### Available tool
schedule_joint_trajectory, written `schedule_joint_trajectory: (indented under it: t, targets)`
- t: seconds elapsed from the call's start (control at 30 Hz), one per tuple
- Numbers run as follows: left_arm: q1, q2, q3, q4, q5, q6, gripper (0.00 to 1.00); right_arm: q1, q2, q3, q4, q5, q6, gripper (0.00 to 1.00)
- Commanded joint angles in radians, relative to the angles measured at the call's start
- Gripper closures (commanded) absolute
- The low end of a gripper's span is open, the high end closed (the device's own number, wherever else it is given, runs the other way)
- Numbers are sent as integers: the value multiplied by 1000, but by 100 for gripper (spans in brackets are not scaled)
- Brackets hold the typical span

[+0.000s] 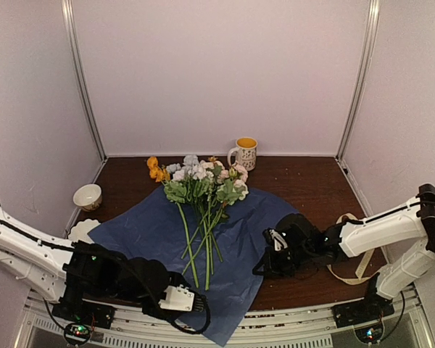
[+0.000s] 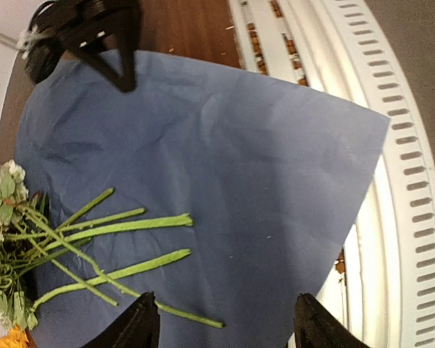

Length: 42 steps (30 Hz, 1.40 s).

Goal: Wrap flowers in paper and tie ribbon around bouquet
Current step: Pick up the right corner of the flattened wrapping paper from the center of the board, then pick up the bottom corner of the flattened wrapping paper from the center of the board.

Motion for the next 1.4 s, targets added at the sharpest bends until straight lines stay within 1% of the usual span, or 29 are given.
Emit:
schedule_joint_trajectory:
  t: [0.0,0.13,0.2,0.27,0.4,0.53,0.63,0.67,0.7,0.8,0.9,1.0,1.13,1.17,1.2,1.3,1.37]
  targets:
    - [-101,99,25,52,-70,65,30,8,-61,-22,29,-34,26,100]
    - [-211,319,118,54,-237,78,27,19,-77,0,2,-38,15,100]
    - [-247,400,172,47,-278,69,25,26,-84,1,5,-32,12,100]
    - [-259,447,212,41,-283,39,24,28,-94,-1,8,-13,17,100]
    - [-265,456,221,47,-278,0,23,35,-109,7,12,16,24,100]
    - [-270,444,223,11,-197,-21,21,41,-143,-1,46,46,60,100]
    - [-288,439,242,-34,-169,-48,16,41,-158,8,54,47,87,100]
    - [-297,438,258,-55,-169,-76,8,42,-170,8,60,51,100,100]
    - [-307,437,271,-70,-182,-96,3,44,-186,2,69,59,116,100]
    - [-333,425,277,-54,-244,-179,2,47,-232,-23,89,88,161,100]
    - [-336,433,267,16,-344,-233,2,49,-241,-33,70,102,170,100]
    - [-336,465,272,109,-406,-239,3,50,-232,-41,79,102,180,100]
    - [-336,542,338,66,-522,-285,9,51,-221,-30,74,103,170,100]
    - [-336,554,352,60,-529,-294,9,51,-218,-27,73,104,169,100]
    - [-336,561,362,60,-510,-289,9,51,-216,-27,75,105,173,100]
    - [-336,566,366,66,-386,-256,3,49,-210,-26,94,101,191,100]
    - [-337,566,365,77,-353,-243,2,49,-211,-24,102,104,204,100]
